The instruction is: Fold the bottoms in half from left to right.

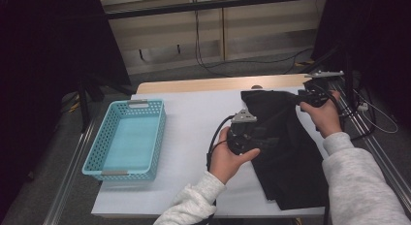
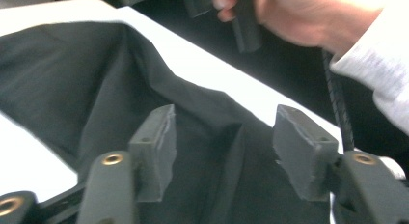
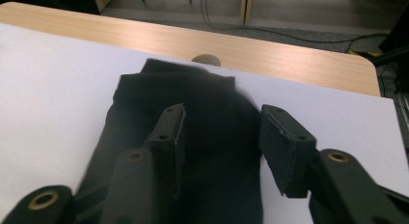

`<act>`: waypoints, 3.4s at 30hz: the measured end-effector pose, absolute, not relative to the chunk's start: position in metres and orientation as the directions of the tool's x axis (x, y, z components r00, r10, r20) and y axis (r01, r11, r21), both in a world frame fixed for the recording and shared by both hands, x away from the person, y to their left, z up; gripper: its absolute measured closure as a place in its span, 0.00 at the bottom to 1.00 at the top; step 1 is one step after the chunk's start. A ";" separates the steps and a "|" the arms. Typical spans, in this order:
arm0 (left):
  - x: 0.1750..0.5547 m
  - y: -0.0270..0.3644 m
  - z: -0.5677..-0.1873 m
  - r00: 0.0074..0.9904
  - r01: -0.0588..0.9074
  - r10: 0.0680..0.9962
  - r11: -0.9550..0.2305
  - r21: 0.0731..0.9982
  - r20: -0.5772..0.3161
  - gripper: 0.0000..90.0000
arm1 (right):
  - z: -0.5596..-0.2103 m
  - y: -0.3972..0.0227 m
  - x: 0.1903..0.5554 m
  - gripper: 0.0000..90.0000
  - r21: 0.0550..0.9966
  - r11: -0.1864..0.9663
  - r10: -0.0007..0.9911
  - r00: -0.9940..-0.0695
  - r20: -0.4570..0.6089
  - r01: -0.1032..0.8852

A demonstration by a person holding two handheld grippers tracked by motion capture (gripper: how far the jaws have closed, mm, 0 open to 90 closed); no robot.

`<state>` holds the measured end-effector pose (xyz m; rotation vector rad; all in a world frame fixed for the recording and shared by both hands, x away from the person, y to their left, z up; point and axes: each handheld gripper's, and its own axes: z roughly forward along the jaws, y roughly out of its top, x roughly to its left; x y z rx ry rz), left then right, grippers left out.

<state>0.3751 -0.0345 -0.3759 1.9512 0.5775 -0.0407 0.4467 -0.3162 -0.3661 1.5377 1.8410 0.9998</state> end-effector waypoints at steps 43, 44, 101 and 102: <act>0.394 0.097 -0.441 0.794 0.473 0.591 -0.452 0.756 -0.144 0.16 | -0.449 -0.281 0.291 0.41 0.782 0.247 0.895 -0.445 0.043 0.572; 0.394 0.097 -0.441 0.793 0.475 0.591 -0.448 0.758 -0.148 0.16 | -0.449 -0.281 0.288 0.43 0.782 0.244 0.896 -0.442 0.045 0.574; 0.396 0.093 -0.438 0.797 0.463 0.589 -0.458 0.759 -0.130 0.17 | -0.462 -0.335 0.279 0.84 0.734 0.183 0.949 -0.314 0.043 0.655; 0.396 0.093 -0.437 0.797 0.461 0.590 -0.458 0.760 -0.129 0.17 | -0.461 -0.334 0.279 0.94 0.732 0.182 0.947 -0.317 0.049 0.657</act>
